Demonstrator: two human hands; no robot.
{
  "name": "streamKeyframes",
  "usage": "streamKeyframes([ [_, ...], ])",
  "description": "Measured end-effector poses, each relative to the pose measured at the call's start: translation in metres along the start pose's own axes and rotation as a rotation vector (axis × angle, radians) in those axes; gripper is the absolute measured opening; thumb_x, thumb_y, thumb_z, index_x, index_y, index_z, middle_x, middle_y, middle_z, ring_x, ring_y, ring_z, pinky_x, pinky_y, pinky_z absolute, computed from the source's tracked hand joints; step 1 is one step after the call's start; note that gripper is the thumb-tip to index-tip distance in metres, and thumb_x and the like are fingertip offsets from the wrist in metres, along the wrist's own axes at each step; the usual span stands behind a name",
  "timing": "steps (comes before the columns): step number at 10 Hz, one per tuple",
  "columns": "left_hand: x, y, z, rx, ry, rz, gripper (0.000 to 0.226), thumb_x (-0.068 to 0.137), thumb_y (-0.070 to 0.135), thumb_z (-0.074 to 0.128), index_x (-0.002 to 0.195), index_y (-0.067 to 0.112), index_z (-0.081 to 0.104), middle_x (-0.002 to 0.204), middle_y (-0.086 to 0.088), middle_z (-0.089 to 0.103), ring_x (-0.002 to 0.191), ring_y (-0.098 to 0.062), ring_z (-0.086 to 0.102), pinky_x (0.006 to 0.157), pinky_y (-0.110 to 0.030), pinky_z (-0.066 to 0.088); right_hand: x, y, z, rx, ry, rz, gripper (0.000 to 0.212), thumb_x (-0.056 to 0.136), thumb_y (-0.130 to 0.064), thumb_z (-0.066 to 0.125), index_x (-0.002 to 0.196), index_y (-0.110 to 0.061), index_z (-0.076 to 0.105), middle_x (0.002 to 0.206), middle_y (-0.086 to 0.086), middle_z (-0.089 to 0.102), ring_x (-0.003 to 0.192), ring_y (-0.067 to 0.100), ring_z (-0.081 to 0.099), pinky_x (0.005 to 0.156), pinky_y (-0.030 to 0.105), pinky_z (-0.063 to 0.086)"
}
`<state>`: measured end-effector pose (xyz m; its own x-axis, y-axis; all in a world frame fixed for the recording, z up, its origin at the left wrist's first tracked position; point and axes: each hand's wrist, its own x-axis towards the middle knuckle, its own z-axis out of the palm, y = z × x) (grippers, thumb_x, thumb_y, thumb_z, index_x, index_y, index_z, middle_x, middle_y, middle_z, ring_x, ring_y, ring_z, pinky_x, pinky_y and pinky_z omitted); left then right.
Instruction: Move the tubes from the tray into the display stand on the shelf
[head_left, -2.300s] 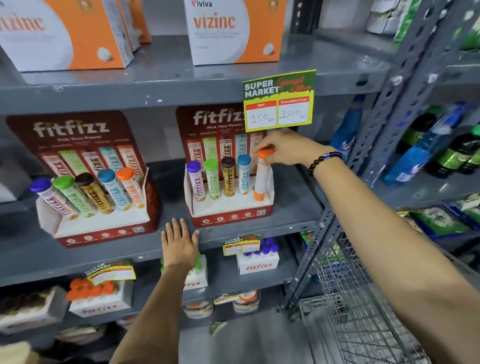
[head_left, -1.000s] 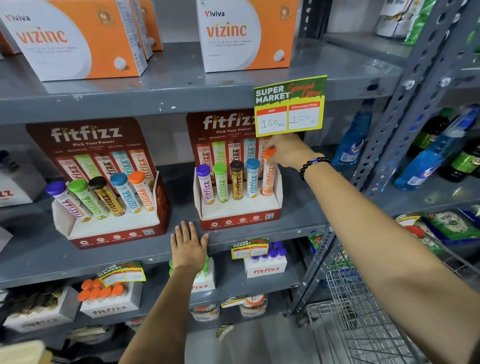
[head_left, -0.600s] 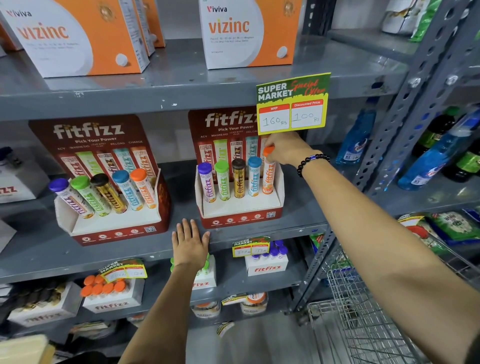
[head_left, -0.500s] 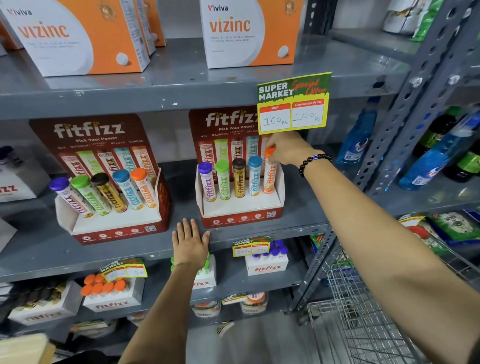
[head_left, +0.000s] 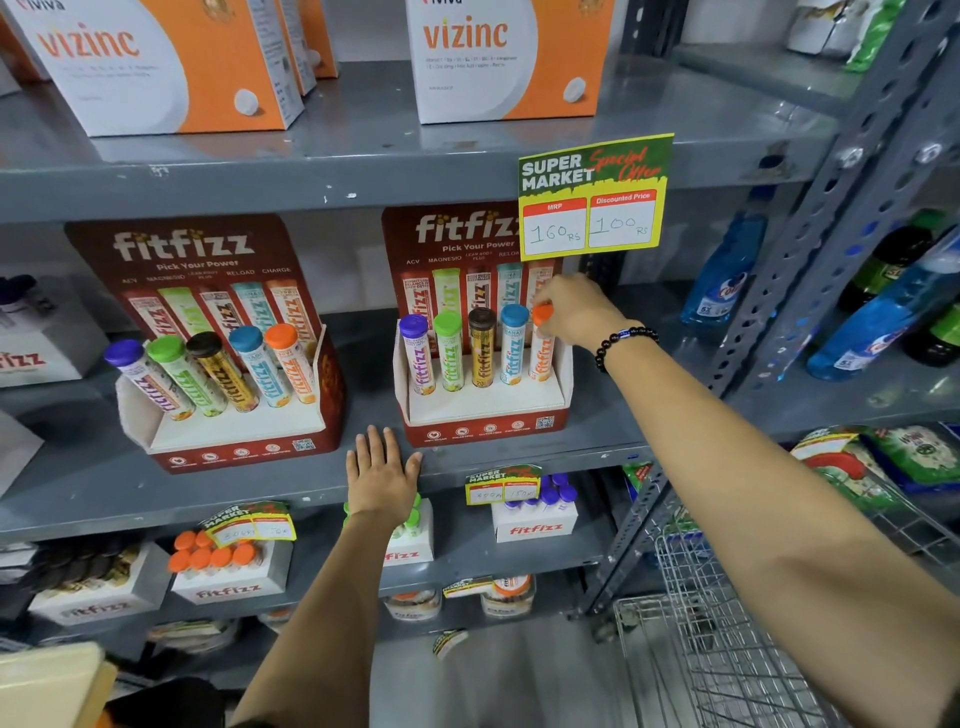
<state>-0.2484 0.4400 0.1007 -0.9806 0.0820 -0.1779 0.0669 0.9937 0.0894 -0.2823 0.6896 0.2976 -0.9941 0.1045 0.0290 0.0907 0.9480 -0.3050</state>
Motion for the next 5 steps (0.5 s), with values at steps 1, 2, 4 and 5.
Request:
streamKeyframes([
  [1,0.0,0.001,-0.003,-0.013,-0.039,-0.007,0.063,0.098,0.046,0.006,0.148,0.01,-0.009,0.156,-0.013,-0.014,0.142,-0.029,-0.013,0.116,-0.041,-0.004,-0.004,0.0,0.001,0.005,-0.019,-0.005,0.038,0.081,-0.006,0.071,0.118,-0.006,0.062,0.121,0.015,0.061,0.111,0.033,0.058,0.091,0.037,0.05],
  [2,0.003,-0.001,-0.007,-0.058,-0.076,0.004,0.063,0.099,0.045,0.009,0.148,0.009,-0.009,0.155,-0.013,-0.015,0.142,-0.03,-0.014,0.115,-0.041,-0.004,-0.011,0.005,0.006,0.056,-0.019,-0.019,0.058,0.078,-0.009,0.072,0.131,-0.012,0.049,0.127,0.014,0.057,0.115,0.034,0.055,0.095,0.04,0.051],
  [4,-0.022,-0.007,-0.019,-0.199,-0.038,0.027,0.063,0.1,0.044,0.013,0.149,0.008,-0.002,0.157,-0.014,-0.007,0.143,-0.028,-0.009,0.117,-0.039,-0.001,-0.058,0.0,0.037,-0.025,0.279,-0.121,0.062,0.092,-0.028,0.056,0.144,-0.005,0.03,0.152,0.014,0.033,0.143,0.031,0.023,0.119,0.045,0.023],
  [5,-0.051,-0.002,-0.038,-0.224,0.148,0.083,0.066,0.098,0.047,0.013,0.148,0.006,-0.002,0.157,-0.012,-0.005,0.143,-0.025,-0.008,0.117,-0.036,-0.002,-0.093,-0.02,0.056,-0.076,0.341,-0.14,0.061,0.098,-0.037,0.04,0.146,-0.004,0.022,0.157,0.015,0.021,0.147,0.03,0.011,0.121,0.045,0.008],
])
